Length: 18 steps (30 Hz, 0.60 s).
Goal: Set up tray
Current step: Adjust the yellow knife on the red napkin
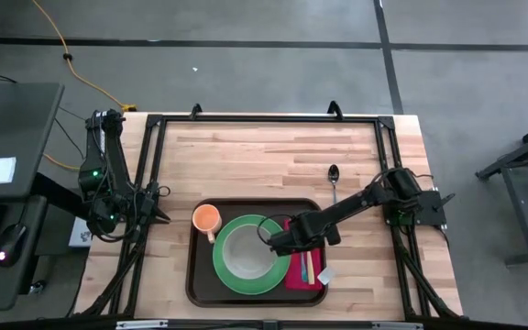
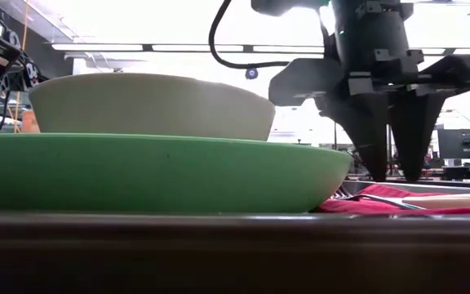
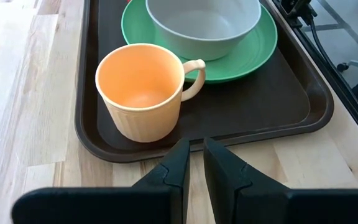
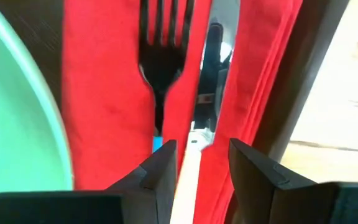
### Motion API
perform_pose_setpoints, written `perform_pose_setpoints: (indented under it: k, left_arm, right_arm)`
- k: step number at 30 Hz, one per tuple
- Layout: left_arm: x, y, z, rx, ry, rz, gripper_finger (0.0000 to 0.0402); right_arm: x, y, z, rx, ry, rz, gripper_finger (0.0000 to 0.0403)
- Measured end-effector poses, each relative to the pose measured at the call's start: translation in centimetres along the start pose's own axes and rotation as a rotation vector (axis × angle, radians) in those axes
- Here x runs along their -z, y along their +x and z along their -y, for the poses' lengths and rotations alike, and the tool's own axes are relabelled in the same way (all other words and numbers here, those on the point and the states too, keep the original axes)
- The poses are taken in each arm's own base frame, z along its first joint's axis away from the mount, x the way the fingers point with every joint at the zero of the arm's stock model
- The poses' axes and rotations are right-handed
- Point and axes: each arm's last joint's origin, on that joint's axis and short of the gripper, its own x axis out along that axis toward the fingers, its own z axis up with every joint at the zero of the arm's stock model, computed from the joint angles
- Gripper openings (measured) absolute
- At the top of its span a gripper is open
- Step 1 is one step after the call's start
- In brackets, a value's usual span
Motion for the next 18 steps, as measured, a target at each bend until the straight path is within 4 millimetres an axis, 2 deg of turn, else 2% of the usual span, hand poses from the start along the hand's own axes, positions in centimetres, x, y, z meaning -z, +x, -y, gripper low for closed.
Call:
perform_pose_setpoints:
  k: [7, 13, 18]
  left_arm:
    - [0.0, 0.0, 0.0, 0.0, 0.0, 0.0, 0.0079]
    - [0.0, 0.0, 0.0, 0.003, -0.004, 0.002, 0.0079]
    - [0.0, 0.0, 0.1, 0.005, -0.006, 0.004, 0.0079]
  right_arm:
    - [0.9, 0.1, 0.1, -0.008, 0.024, 0.006, 0.0123]
    - [1.0, 0.1, 0.1, -0.012, 0.027, 0.022, 0.0123]
    - [1.0, 1.3, -0.3, 0.016, 0.027, 0.014, 0.0123]
